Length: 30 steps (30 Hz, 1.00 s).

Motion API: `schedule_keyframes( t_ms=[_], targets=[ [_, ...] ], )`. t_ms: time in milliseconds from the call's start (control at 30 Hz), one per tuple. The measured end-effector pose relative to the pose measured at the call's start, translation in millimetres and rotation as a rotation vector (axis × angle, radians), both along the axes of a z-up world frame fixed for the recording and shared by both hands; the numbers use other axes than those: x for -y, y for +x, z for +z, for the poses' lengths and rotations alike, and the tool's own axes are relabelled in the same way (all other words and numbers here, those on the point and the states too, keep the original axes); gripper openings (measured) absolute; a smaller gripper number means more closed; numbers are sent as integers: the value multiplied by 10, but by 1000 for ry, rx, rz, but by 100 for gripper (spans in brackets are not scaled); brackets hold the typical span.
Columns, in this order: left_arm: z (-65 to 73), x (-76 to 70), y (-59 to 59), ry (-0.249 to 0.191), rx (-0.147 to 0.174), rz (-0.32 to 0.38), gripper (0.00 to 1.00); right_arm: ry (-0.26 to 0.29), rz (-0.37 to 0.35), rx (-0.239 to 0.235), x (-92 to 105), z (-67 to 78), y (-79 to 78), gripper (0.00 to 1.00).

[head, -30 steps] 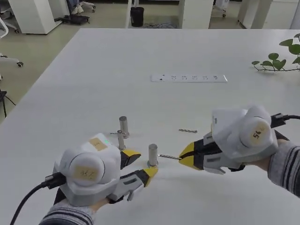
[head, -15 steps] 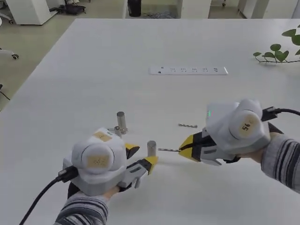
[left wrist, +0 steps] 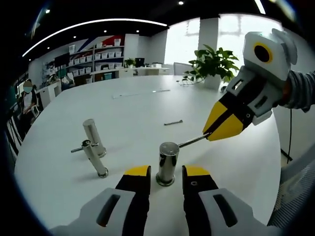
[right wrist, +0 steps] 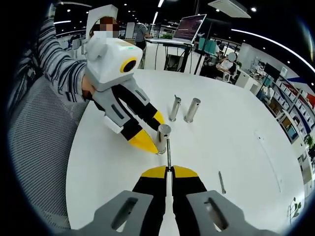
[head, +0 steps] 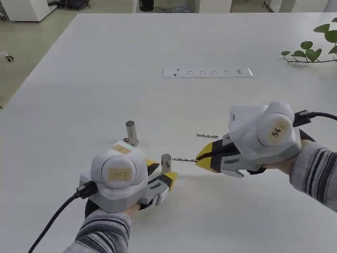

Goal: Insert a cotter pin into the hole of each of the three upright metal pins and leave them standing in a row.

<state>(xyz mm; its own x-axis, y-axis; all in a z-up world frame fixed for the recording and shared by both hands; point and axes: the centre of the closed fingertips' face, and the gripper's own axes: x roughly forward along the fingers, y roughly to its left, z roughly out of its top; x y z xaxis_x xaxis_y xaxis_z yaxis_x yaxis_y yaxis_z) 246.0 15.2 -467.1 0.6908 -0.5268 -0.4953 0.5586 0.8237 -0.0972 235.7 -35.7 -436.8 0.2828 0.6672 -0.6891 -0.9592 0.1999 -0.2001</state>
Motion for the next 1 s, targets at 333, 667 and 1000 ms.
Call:
schedule_keyframes(
  t_ms=[333, 667, 1000],
  targets=[
    [-48, 35, 10, -2, -15, 7, 16, 35, 12, -3, -26, 38, -50, 0],
    [-53, 50, 33, -7, -17, 21, 11, 32, 35, 0, -68, 20, -30, 0],
    [-59, 50, 42, -6, -13, 20, 10, 15, 65, 11, -156, 10, -20, 0]
  ],
)
